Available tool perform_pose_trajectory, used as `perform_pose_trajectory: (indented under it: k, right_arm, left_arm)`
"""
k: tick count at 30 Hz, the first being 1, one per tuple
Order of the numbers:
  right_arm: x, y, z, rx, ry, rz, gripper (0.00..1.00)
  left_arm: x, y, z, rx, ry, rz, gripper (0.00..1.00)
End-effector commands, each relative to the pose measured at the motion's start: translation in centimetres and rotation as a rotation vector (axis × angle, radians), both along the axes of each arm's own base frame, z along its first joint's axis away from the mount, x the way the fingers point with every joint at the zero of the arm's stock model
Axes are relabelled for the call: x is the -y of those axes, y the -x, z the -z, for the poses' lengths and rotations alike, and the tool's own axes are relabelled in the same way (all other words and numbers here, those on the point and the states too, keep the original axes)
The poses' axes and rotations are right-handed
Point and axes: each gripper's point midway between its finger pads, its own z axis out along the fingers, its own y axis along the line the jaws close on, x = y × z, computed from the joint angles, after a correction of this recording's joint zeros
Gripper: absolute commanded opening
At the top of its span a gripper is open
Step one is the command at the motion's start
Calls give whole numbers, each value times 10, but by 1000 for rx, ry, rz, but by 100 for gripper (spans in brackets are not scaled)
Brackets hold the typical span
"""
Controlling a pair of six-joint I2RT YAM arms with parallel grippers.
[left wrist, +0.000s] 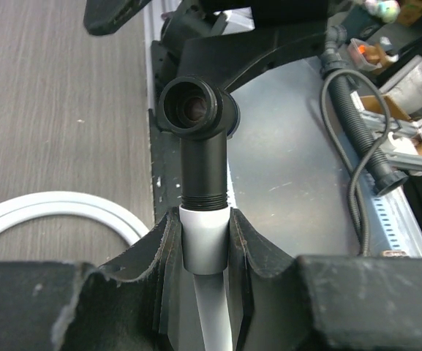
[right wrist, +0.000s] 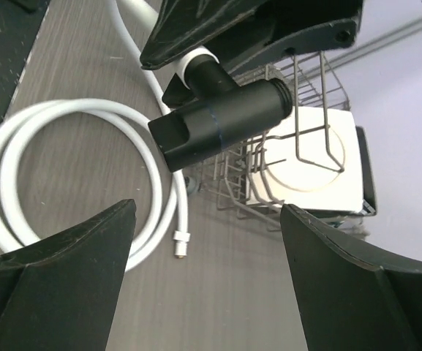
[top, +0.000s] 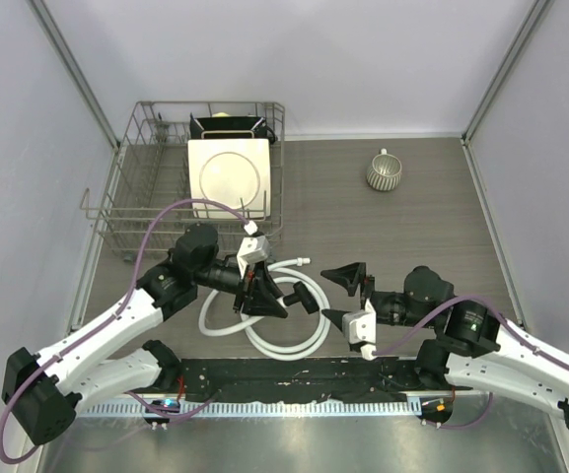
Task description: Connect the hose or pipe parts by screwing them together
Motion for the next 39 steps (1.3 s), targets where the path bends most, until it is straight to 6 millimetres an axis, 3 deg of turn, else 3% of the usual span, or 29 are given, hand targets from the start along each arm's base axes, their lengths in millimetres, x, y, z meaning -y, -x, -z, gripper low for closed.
perform_pose_trajectory:
  k: [1,13,22,24,26,35,39]
  right_arm:
    - [-10,0,-47,252,-30,-90,85]
    - [-26,9,-82,390,-115,-154,81]
    - [-33,21,-78,415,-70,-216,76]
    - [-36,22,-75,400,-64,-226,68]
    - [-39,21,-67,387,-26,-234,50]
    - [-50,26,-65,109,-95,-207,25]
    - [-52,27,-64,-37,-125,-173,18]
  left_arm:
    - [5,10,-42,20,134,101,0]
    - [6,12,-43,-31,133,124,0]
    - [11,9,-35,-97,105,149,0]
    - [13,8,-33,-109,100,157,0]
    - [13,8,-32,-115,97,163,0]
    - [12,-2,-20,-33,56,101,0]
    - [10,-27,-7,95,13,-69,0]
